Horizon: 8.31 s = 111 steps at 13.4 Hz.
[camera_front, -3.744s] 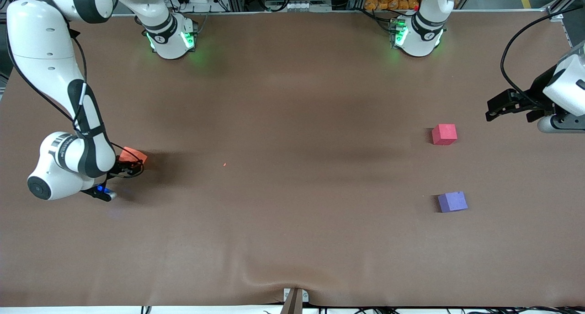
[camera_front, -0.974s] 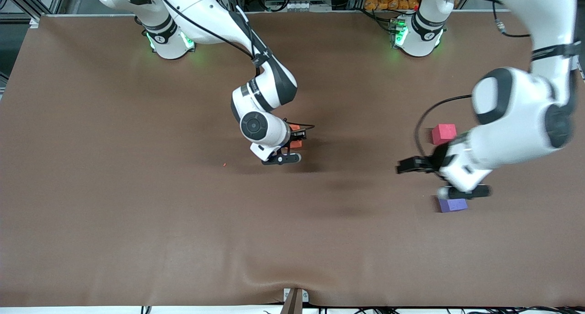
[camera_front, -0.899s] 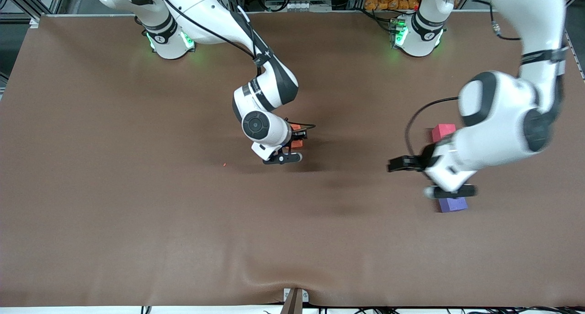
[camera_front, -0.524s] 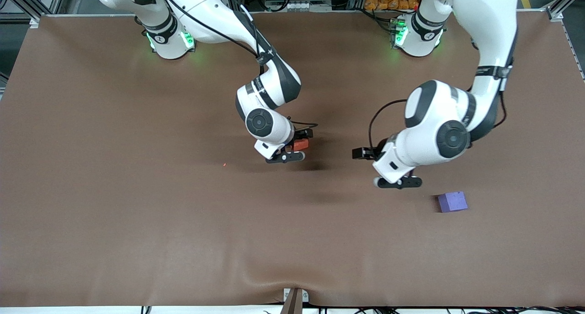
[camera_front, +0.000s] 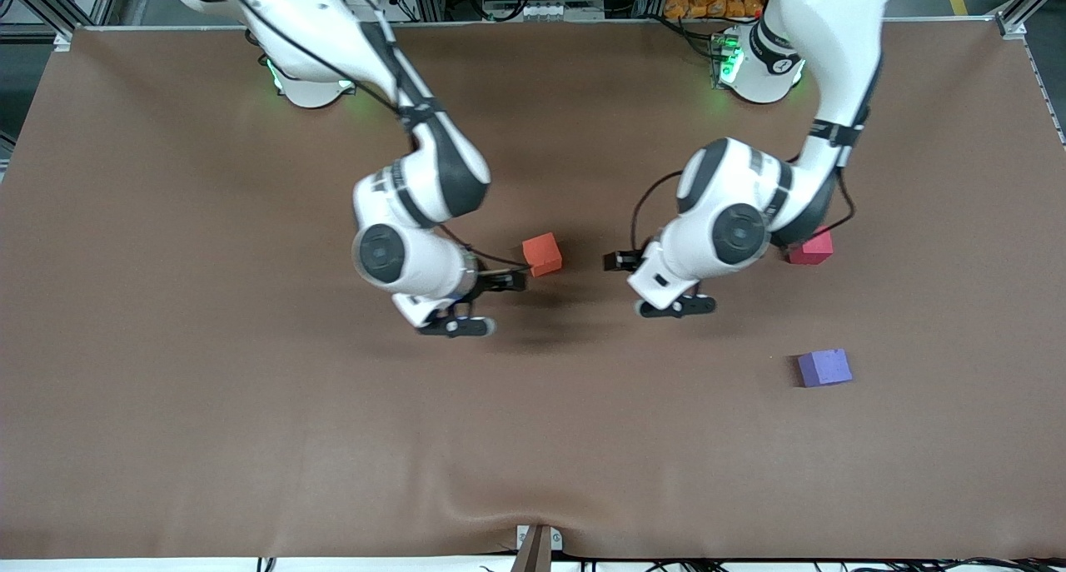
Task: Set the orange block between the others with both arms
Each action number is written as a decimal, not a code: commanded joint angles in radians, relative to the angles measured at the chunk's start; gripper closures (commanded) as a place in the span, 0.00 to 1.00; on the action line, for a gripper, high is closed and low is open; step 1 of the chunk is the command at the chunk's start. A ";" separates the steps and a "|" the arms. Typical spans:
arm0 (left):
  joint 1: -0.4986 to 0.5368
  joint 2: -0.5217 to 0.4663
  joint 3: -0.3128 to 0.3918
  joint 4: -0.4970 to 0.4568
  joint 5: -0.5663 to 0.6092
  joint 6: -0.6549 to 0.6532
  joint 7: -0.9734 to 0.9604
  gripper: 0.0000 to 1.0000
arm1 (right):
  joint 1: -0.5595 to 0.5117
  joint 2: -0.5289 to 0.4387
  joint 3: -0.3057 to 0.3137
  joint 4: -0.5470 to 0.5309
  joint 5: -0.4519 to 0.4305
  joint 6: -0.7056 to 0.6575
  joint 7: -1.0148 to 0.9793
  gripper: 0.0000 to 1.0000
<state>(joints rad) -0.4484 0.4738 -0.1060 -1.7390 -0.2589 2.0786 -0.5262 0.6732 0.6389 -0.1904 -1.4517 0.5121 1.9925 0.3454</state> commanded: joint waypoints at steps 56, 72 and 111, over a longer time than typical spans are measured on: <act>0.511 0.101 0.068 -0.125 0.262 0.155 0.640 1.00 | -0.701 -0.472 0.158 0.039 -0.460 -0.563 -0.359 0.00; 0.497 -0.104 0.034 -0.048 0.264 -0.070 0.488 0.00 | -0.707 -0.472 0.157 0.037 -0.458 -0.561 -0.365 0.00; 0.389 -0.491 0.094 0.248 0.257 -0.644 0.519 0.00 | -0.704 -0.518 0.158 0.036 -0.445 -0.612 -0.359 0.00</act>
<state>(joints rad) -0.0566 0.0003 -0.0018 -1.4947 -0.0079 1.4508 0.0172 -0.0169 0.1360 -0.0413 -1.4092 0.0530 1.3903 -0.0118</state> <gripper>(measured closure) 0.000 0.000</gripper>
